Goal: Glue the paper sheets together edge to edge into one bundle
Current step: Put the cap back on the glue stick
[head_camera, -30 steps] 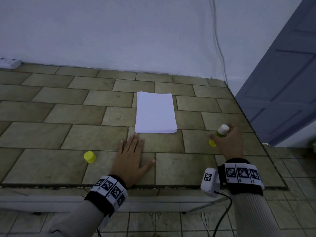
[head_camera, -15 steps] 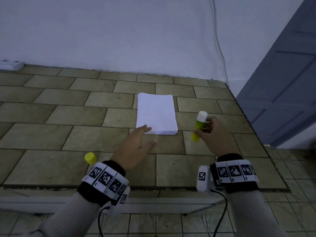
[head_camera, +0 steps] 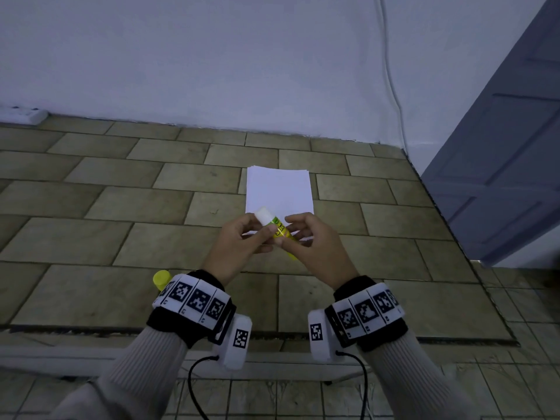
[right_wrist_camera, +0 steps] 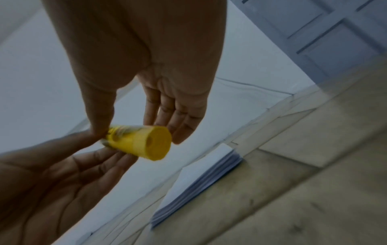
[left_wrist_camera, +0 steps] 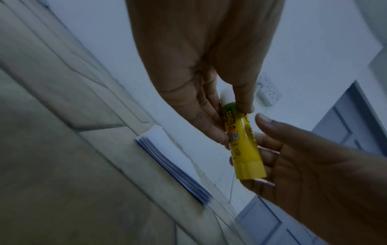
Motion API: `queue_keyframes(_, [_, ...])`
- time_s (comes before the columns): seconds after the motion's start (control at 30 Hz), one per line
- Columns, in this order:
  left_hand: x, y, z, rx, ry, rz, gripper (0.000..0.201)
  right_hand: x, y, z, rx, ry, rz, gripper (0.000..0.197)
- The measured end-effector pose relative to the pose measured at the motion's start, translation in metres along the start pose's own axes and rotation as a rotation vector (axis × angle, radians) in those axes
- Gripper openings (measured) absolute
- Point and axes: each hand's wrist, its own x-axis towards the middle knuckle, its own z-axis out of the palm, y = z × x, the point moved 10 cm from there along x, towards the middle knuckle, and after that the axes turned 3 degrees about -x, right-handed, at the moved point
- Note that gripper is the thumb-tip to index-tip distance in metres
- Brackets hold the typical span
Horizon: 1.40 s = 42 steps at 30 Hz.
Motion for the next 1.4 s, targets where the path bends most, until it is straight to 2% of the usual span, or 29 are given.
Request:
queue_keyframes(0.1, [0.0,-0.007,-0.011,-0.1,0.057,-0.028,0.008,-0.004,0.027,0.017,0.145,-0.157,0.231,0.025])
queue_keyframes(0.2, [0.001,-0.011,-0.016,-0.135,0.081,-0.04,0.01,-0.014,0.035,0.031,0.374,-0.276,0.344,0.029])
queue_keyframes(0.3, [0.001,-0.012,-0.015,-0.128,0.082,-0.043,0.013,-0.015,0.035,0.032,0.473,-0.278,0.331,0.026])
queue_keyframes(0.4, [0.001,-0.013,-0.015,-0.106,0.093,-0.041,0.015,-0.011,0.035,0.023,0.454,-0.193,0.251,0.01])
queue_keyframes(0.5, [0.0,-0.017,-0.013,-0.099,0.102,-0.05,0.014,-0.008,0.03,0.008,0.188,-0.033,0.13,0.03])
queue_keyframes(0.6, [-0.002,-0.016,-0.009,-0.106,0.098,-0.04,0.009,-0.008,0.021,0.001,-0.005,0.089,0.055,0.036])
queue_keyframes(0.7, [-0.001,-0.012,-0.009,-0.1,0.096,-0.025,0.009,-0.005,0.03,0.014,0.046,-0.048,0.146,0.042])
queue_keyframes(0.8, [0.0,-0.011,-0.014,-0.109,0.114,-0.025,0.01,-0.009,0.041,0.026,0.309,-0.199,0.373,0.027])
queue_keyframes(0.87, [0.0,-0.01,-0.016,-0.108,0.12,-0.023,0.01,-0.012,0.042,0.03,0.465,-0.244,0.442,0.024])
queue_keyframes(1.03, [-0.001,-0.012,-0.02,-0.113,0.129,-0.025,0.011,-0.009,0.041,0.025,0.505,-0.21,0.337,0.011])
queue_keyframes(1.13, [-0.002,-0.013,-0.018,-0.112,0.122,-0.031,0.009,-0.005,0.033,0.014,0.332,-0.101,0.173,0.028])
queue_keyframes(1.23, [-0.003,-0.013,-0.013,-0.098,0.112,-0.024,0.012,-0.003,0.026,0.008,0.139,-0.022,0.076,0.039])
queue_keyframes(1.33, [-0.003,-0.011,-0.012,-0.09,0.108,-0.009,0.012,-0.005,0.024,0.015,0.085,-0.09,0.089,0.042])
queue_keyframes(1.4, [-0.002,-0.009,-0.014,-0.096,0.115,-0.002,0.011,-0.007,0.031,0.022,0.174,-0.175,0.219,0.035])
